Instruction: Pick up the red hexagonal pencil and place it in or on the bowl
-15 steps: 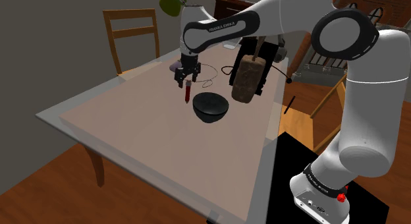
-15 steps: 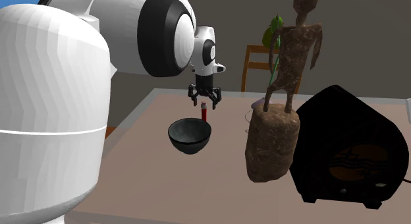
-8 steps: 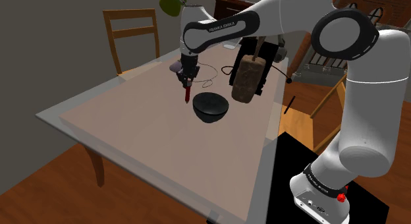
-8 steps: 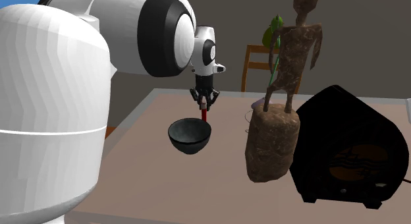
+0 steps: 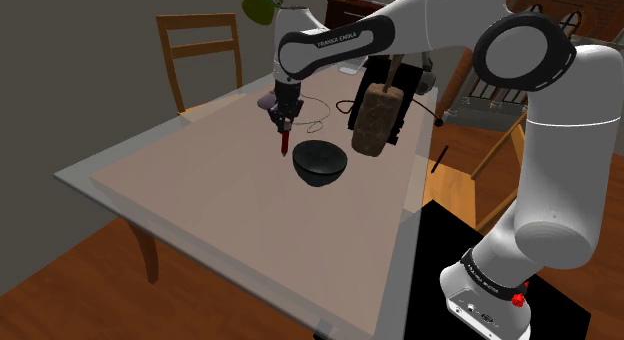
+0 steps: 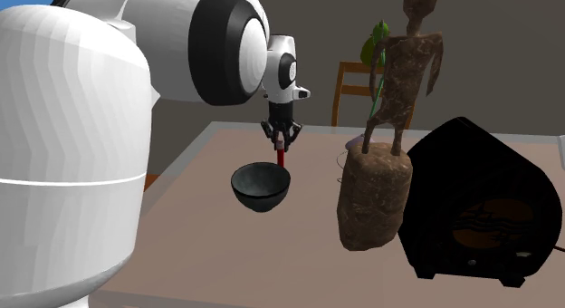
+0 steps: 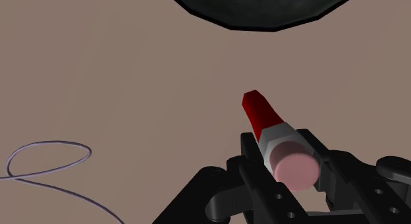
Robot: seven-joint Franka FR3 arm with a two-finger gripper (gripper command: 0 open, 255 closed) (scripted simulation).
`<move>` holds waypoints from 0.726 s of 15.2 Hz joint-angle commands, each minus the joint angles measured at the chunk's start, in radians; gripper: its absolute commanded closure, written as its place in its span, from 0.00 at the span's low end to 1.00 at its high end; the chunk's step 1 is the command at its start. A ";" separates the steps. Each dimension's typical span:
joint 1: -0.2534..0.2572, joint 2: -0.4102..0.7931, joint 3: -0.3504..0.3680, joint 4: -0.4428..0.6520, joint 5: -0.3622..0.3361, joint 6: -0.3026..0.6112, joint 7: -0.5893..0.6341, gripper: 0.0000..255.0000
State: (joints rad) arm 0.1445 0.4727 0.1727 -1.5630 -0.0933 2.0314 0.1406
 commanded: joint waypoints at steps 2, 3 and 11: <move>0.000 -0.011 0.001 0.018 0.002 -0.028 -0.001 1.00; 0.000 -0.014 0.002 0.026 0.003 -0.040 -0.002 1.00; 0.001 -0.038 0.005 0.098 0.009 -0.136 -0.007 1.00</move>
State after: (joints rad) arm 0.1442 0.4364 0.1769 -1.4756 -0.0846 1.9088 0.1333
